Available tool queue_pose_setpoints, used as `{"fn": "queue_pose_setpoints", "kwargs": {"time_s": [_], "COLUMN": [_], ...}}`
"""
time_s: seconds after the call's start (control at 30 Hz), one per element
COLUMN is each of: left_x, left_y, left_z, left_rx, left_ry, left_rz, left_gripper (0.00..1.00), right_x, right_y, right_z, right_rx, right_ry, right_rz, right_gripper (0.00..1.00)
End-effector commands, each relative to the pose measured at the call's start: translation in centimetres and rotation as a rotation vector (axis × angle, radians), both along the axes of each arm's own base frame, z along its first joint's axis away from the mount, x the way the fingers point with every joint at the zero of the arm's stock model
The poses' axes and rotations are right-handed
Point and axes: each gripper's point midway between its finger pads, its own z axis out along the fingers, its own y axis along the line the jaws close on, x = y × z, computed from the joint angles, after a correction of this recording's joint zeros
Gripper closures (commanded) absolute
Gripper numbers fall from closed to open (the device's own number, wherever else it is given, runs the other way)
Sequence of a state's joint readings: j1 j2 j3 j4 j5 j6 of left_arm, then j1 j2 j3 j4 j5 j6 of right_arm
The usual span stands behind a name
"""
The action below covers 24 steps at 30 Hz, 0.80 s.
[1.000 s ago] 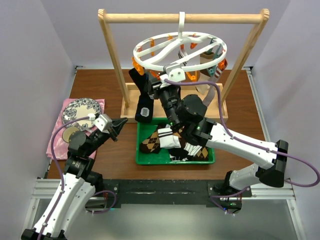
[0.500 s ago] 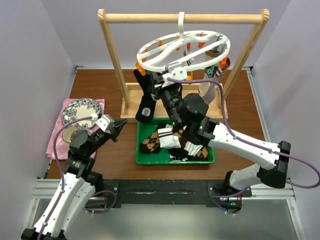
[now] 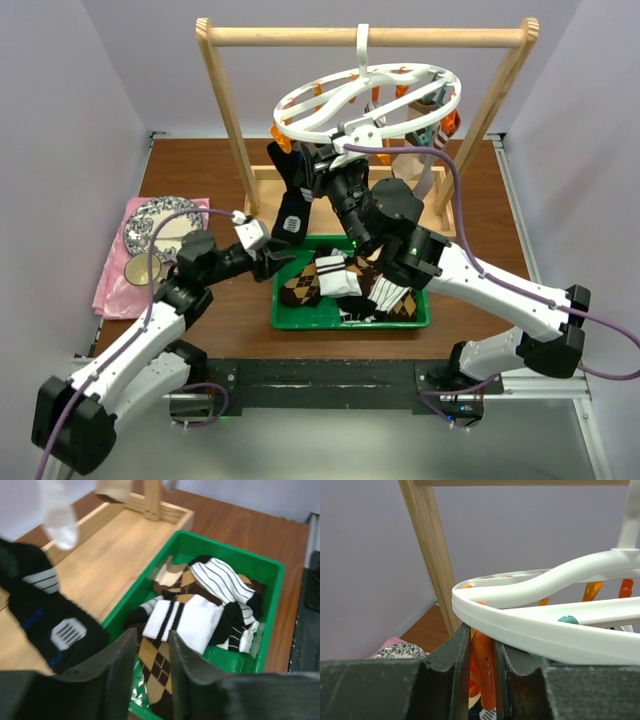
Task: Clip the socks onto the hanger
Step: Pick up the sock from the bin.
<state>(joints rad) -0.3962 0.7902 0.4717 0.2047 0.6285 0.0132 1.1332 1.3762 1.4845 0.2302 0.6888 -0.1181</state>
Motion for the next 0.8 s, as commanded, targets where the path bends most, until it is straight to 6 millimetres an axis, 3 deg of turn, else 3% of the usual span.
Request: {"fn": "queue_pose_setpoints", "kwargs": {"time_s": [0.0, 0.2, 0.3, 0.37, 0.5, 0.77], "left_x": [0.9, 2.9, 3.8, 3.7, 3.8, 5.1], "left_y": [-3.2, -4.3, -5.4, -6.3, -6.8, -7.1], "left_z": [0.7, -1.4, -3.7, -3.7, -6.1, -8.3], "left_rx": [0.022, -0.059, -0.083, -0.118, -0.157, -0.156], "left_ry": [-0.059, 0.177, 0.37, 0.457, 0.643, 0.693], "left_rz": [-0.097, -0.025, -0.006, -0.026, 0.036, 0.101], "left_gripper": [0.56, 0.31, 0.22, 0.2, 0.19, 0.2], "right_x": [-1.1, -1.6, -1.9, -2.1, -2.4, -2.5], "right_y": [-1.2, -1.1, -1.3, -1.7, -2.1, -1.4], "right_z": [2.3, 2.1, 2.4, 2.7, 2.4, 2.0], "right_rx": [0.071, 0.088, 0.099, 0.111, 0.121, 0.111], "right_ry": [-0.014, -0.005, -0.01, -0.017, -0.019, -0.011], "right_rz": [0.033, 0.067, 0.08, 0.087, 0.09, 0.114], "right_gripper": [0.99, 1.0, 1.0, 1.0, 1.0, 1.0]}}
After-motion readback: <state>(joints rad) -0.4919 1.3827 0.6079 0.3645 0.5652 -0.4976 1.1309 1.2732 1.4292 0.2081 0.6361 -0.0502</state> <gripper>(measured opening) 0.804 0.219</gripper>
